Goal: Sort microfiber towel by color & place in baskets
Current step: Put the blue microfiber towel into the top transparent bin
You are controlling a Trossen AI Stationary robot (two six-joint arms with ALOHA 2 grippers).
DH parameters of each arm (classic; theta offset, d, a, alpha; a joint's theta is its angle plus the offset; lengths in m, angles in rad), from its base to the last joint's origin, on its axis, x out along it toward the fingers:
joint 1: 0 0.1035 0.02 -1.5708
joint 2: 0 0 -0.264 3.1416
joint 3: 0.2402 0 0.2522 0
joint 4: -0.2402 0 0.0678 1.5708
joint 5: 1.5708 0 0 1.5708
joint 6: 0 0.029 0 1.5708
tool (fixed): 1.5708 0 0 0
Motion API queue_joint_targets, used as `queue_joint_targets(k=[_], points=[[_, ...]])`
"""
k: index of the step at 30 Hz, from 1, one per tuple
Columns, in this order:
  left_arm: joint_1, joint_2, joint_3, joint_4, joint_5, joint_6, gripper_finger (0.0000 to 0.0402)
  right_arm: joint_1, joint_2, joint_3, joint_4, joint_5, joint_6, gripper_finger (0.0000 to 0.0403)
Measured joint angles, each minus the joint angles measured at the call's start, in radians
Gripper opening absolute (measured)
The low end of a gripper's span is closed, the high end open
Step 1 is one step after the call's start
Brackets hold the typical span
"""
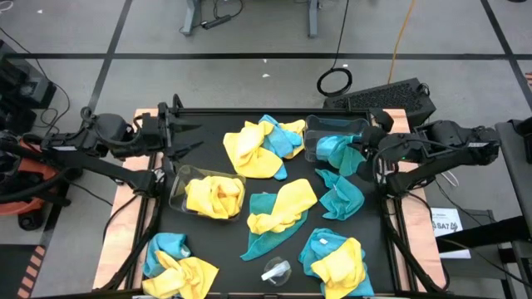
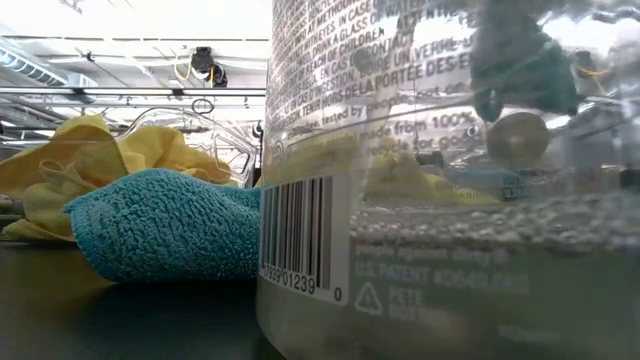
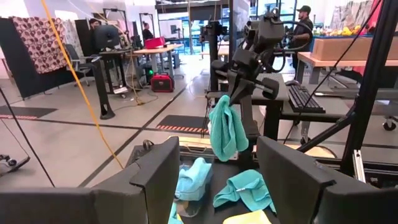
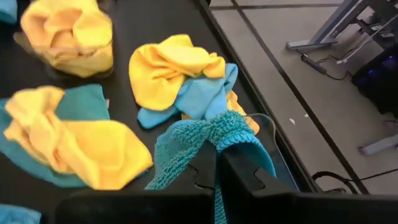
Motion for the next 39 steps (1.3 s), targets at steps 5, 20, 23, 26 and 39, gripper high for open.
queue_joint_targets(k=[5, 20, 23, 26, 39], points=[[0.0, 0.001, 0.0, 0.0, 0.0, 0.0, 0.0221, -0.034, 0.025, 0.0, -0.01, -0.003, -0.047, 0.0], [-0.001, 0.002, 0.0, -0.009, 0.005, -0.003, 0.0221, -0.1, 0.079, -0.001, -0.014, -0.055, -0.089, 0.0], [-0.001, 0.009, 0.0, -0.008, 0.005, -0.003, 0.0221, -0.102, 0.087, -0.001, -0.01, -0.06, -0.089, 0.0], [-0.001, 0.015, 0.0, -0.008, 0.006, -0.003, 0.0221, -0.105, 0.094, -0.001, -0.003, -0.083, -0.087, 0.0], [-0.001, 0.03, 0.0, -0.007, 0.008, 0.0, 0.0221, -0.115, 0.099, -0.001, -0.006, -0.107, -0.082, 0.0]])
